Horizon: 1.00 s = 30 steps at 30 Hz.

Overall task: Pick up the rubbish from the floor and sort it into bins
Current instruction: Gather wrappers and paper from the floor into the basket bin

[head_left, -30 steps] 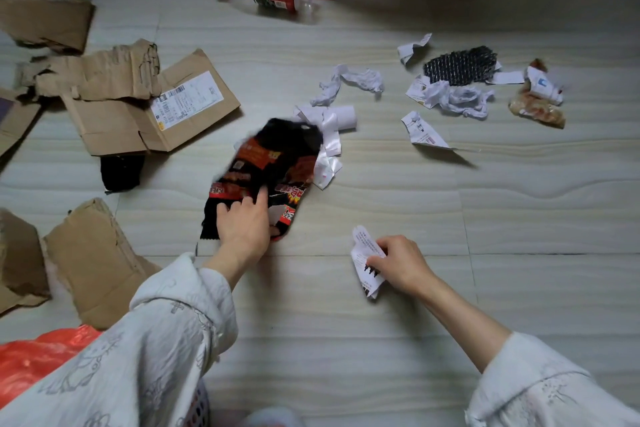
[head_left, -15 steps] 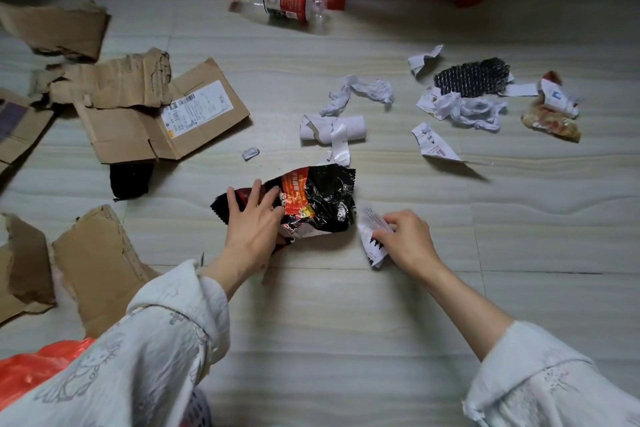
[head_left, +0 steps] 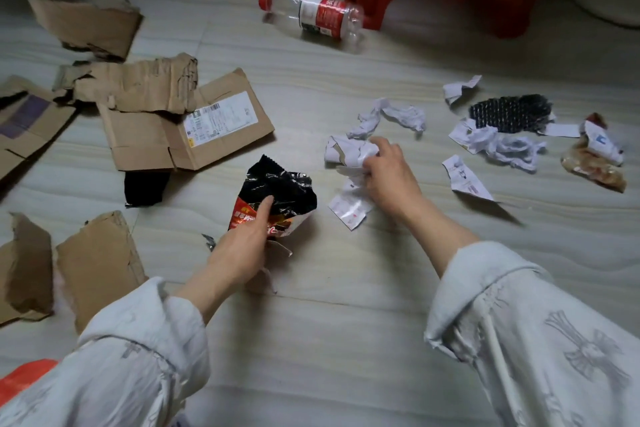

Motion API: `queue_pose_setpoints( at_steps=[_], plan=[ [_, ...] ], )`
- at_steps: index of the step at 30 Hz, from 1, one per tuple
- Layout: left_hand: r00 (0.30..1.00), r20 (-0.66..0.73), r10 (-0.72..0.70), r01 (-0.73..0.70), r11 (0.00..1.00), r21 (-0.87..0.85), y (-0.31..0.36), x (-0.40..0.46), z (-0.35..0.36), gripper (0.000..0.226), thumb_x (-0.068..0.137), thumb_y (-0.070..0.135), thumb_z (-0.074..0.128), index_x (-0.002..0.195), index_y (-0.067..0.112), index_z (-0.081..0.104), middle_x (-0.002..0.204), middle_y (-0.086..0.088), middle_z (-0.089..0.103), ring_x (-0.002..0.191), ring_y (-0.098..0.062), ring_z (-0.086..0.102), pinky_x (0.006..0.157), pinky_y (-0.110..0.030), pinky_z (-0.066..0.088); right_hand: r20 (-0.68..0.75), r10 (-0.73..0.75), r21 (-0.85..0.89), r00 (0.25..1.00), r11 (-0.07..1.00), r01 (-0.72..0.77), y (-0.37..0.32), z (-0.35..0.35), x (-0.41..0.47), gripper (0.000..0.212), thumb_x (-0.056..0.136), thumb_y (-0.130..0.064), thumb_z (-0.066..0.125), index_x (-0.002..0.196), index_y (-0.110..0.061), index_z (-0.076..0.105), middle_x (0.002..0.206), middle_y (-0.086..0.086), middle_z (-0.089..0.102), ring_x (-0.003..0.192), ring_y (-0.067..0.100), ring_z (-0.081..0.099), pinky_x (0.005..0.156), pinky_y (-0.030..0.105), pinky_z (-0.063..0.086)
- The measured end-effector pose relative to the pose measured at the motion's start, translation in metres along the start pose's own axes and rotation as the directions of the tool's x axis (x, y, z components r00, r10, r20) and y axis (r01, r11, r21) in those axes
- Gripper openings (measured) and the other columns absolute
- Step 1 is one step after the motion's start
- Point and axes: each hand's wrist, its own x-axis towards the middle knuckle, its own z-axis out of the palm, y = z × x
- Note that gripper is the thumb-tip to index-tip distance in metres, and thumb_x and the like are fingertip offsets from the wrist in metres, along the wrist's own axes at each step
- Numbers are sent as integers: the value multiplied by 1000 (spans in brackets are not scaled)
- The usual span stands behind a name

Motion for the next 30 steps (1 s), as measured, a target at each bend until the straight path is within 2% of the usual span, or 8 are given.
queue_pose_setpoints(
  at_steps=[3, 6, 8, 12, 19, 23, 26, 30],
  plan=[
    [987, 159, -20, 8, 997, 75, -9, -1, 4, 91, 87, 10, 50, 146, 30, -17, 119, -16, 59, 104, -35, 58, 86, -37, 44, 103, -38, -134, 994, 990, 51, -3, 4, 30, 23, 89, -10, 54, 104, 0, 66, 155, 10, 16, 132, 32, 26, 105, 34, 33],
    [992, 118, -44, 27, 990, 142, -12, 3, 6, 80, 87, 9, 48, 148, 31, 1, 131, -10, 53, 115, -32, 53, 90, -36, 37, 191, -7, -200, 982, 979, 46, -8, 5, 45, 29, 92, -12, 44, 110, -4, 65, 145, 18, 33, 127, 36, 28, 105, 36, 29],
    [999, 34, -3, -4, 979, 204, -12, 3, 2, 70, 84, 2, 44, 144, 29, 19, 125, -8, 55, 111, -32, 54, 90, -37, 35, 229, 24, -249, 973, 968, 34, -14, 2, 45, 40, 91, -27, 38, 112, -6, 64, 136, 24, 40, 124, 39, 32, 104, 38, 29],
    [1000, -1, 24, -23, 969, 246, -6, -2, -2, 46, 75, -4, 46, 113, 21, 40, 111, -5, 59, 106, -28, 56, 83, -37, 32, 155, 39, -370, 987, 929, 22, -15, 4, 31, 33, 93, -27, 43, 117, -16, 62, 127, 21, 45, 122, 35, 34, 101, 42, 30],
    [999, 31, -24, 16, 973, 230, 1, -12, -5, 41, 80, 3, 49, 118, 19, 47, 114, -9, 59, 107, -33, 57, 79, -36, 42, 182, 103, -84, 978, 992, -89, -3, 10, -32, 23, 91, -9, 48, 110, -4, 58, 116, 19, 41, 103, 39, 51, 83, 35, 41],
    [996, -74, 49, -39, 992, 122, 18, -35, -21, 24, 84, 19, 60, 108, 18, 53, 110, -9, 58, 99, -34, 59, 76, -37, 44, 134, 206, 129, 969, 966, -223, -4, -5, -81, 10, 89, -12, 54, 89, -6, 62, 110, 19, 47, 101, 35, 52, 78, 31, 36],
    [981, -171, 93, -83, 994, 68, 39, -63, -47, 20, 90, 19, 53, 109, 14, 54, 109, -12, 52, 94, -38, 57, 74, -36, 40, 56, 292, 265, 955, 918, -296, -20, -34, -117, 31, 86, -14, 58, 60, -18, 42, 94, 16, 49, 89, 30, 48, 63, 28, 22],
    [939, -312, 144, -154, 988, -8, 61, -124, -95, 16, 90, 18, 55, 104, 10, 55, 104, -14, 44, 89, -40, 55, 70, -35, 35, -64, 305, 401, 950, 880, -255, -68, -96, -189, 9, 84, -15, 61, 81, -7, 60, 88, 13, 59, 82, 27, 50, 62, 27, 26]
  ],
)
